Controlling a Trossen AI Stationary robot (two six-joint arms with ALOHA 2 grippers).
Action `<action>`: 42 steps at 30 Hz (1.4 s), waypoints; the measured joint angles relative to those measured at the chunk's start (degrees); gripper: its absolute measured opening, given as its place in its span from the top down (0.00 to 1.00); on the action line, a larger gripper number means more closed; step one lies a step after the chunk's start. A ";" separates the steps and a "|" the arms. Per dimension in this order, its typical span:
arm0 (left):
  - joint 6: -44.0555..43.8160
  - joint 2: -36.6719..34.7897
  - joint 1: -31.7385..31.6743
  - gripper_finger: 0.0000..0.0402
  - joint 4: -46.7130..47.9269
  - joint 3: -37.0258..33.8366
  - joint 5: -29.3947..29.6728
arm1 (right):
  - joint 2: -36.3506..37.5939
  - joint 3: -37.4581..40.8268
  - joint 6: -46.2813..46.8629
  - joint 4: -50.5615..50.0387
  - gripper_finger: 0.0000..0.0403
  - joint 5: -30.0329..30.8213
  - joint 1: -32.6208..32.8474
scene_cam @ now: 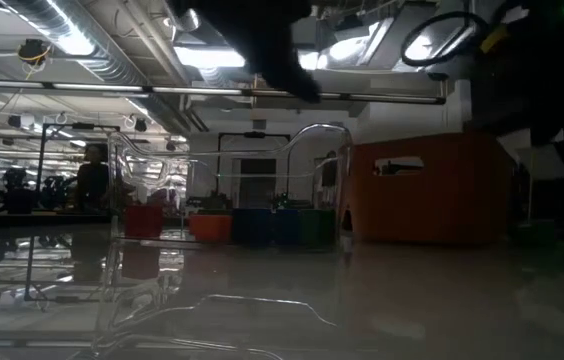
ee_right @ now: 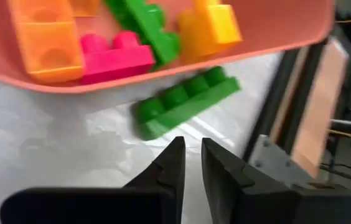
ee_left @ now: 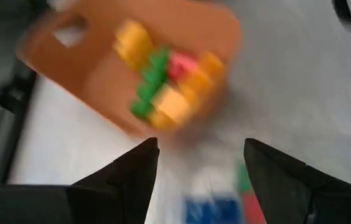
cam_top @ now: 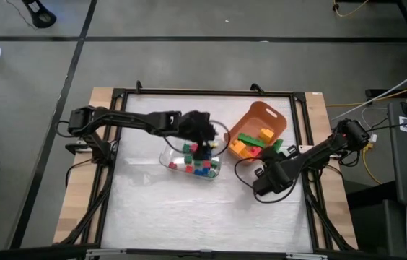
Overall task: Sort blocks by size
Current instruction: Adjust the bins
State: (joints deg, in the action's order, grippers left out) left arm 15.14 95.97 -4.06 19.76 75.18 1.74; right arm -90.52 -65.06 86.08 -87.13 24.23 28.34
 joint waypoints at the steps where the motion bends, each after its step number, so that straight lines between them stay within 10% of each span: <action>1: -0.02 0.27 -0.83 0.44 -2.86 0.04 0.09 | 0.00 0.00 1.25 -1.31 0.87 0.02 0.30; 18: 1.78 15.76 -12.72 0.44 -19.30 -0.02 3.30 | 0.00 4.51 4.13 -0.30 0.87 7.17 0.02; 25: 7.23 16.33 -9.50 0.44 -19.60 0.00 -4.00 | 0.00 6.02 3.64 0.33 0.87 11.41 -3.70; 42: 22.78 15.07 -2.50 0.44 -20.15 -0.09 0.78 | 0.10 5.99 -10.25 5.54 0.87 17.95 -10.74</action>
State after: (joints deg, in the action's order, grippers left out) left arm 37.91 111.04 -6.57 -0.39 75.09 2.52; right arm -90.42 -59.07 75.84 -81.59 42.18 17.61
